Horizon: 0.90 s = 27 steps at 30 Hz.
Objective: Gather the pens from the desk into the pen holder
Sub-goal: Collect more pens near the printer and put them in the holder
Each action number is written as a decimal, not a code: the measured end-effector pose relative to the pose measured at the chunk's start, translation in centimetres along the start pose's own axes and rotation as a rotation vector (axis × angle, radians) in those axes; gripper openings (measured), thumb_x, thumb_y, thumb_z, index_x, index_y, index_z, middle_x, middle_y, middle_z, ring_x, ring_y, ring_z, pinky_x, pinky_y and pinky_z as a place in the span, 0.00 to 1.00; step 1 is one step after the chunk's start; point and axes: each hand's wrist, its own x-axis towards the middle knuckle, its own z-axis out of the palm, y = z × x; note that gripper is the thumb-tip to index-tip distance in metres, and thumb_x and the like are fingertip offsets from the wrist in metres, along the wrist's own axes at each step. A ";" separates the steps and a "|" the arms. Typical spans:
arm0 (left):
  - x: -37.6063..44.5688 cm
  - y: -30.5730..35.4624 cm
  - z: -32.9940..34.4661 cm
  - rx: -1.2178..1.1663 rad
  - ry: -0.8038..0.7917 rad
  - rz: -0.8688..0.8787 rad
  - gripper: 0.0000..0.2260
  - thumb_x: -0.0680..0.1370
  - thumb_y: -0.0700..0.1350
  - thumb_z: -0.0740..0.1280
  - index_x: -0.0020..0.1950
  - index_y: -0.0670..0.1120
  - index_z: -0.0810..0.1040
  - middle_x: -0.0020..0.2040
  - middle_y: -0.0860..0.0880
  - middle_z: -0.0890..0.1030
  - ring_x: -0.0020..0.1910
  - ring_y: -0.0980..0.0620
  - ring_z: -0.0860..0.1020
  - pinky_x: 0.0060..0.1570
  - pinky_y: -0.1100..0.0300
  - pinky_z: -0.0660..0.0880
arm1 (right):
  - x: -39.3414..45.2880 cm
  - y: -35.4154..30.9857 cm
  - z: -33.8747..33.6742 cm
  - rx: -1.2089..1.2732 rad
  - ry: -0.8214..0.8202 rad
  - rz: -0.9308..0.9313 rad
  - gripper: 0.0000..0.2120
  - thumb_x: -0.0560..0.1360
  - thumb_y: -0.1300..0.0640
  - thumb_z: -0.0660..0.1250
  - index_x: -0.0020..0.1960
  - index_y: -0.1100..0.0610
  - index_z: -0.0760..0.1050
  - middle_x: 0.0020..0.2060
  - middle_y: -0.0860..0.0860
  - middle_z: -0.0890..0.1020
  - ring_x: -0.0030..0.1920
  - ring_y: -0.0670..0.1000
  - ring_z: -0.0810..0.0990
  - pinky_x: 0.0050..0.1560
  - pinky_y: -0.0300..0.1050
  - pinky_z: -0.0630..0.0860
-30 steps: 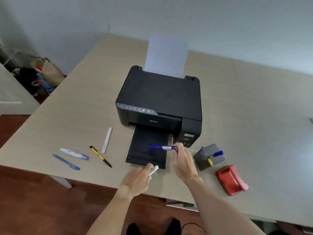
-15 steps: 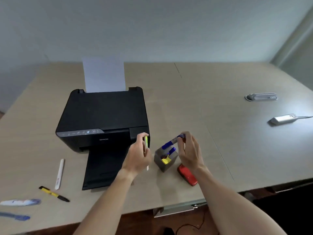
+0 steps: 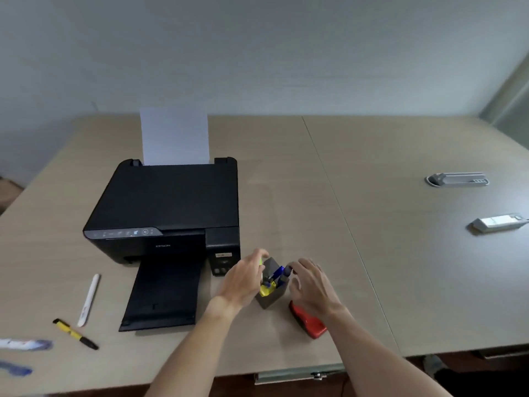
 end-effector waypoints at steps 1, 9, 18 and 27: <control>0.0 0.0 0.3 0.010 -0.021 -0.001 0.09 0.85 0.45 0.57 0.64 0.49 0.71 0.49 0.47 0.84 0.46 0.50 0.83 0.43 0.56 0.81 | 0.1 0.2 -0.6 -0.017 -0.014 -0.016 0.14 0.65 0.64 0.60 0.49 0.56 0.77 0.43 0.52 0.79 0.48 0.54 0.76 0.53 0.48 0.74; 0.4 3.1 2.5 0.034 -0.120 0.217 0.16 0.85 0.45 0.55 0.71 0.48 0.72 0.67 0.49 0.78 0.62 0.52 0.79 0.60 0.57 0.78 | 1.6 2.7 -6.2 -0.032 0.218 0.006 0.12 0.64 0.69 0.56 0.38 0.62 0.78 0.34 0.55 0.80 0.38 0.56 0.78 0.42 0.50 0.77; 0.1 12.9 9.3 0.136 -0.255 0.445 0.12 0.80 0.36 0.58 0.53 0.43 0.81 0.52 0.46 0.79 0.46 0.47 0.79 0.49 0.52 0.78 | -7.8 7.4 -11.8 -0.144 0.270 0.132 0.09 0.72 0.66 0.59 0.41 0.57 0.76 0.35 0.50 0.81 0.35 0.51 0.77 0.35 0.51 0.78; 0.1 17.7 13.1 0.331 -0.343 0.437 0.10 0.80 0.39 0.59 0.50 0.43 0.80 0.49 0.44 0.80 0.46 0.44 0.81 0.48 0.52 0.80 | -17.2 10.7 -12.2 -0.109 0.299 0.432 0.07 0.72 0.61 0.57 0.41 0.53 0.73 0.35 0.46 0.78 0.35 0.48 0.75 0.35 0.43 0.73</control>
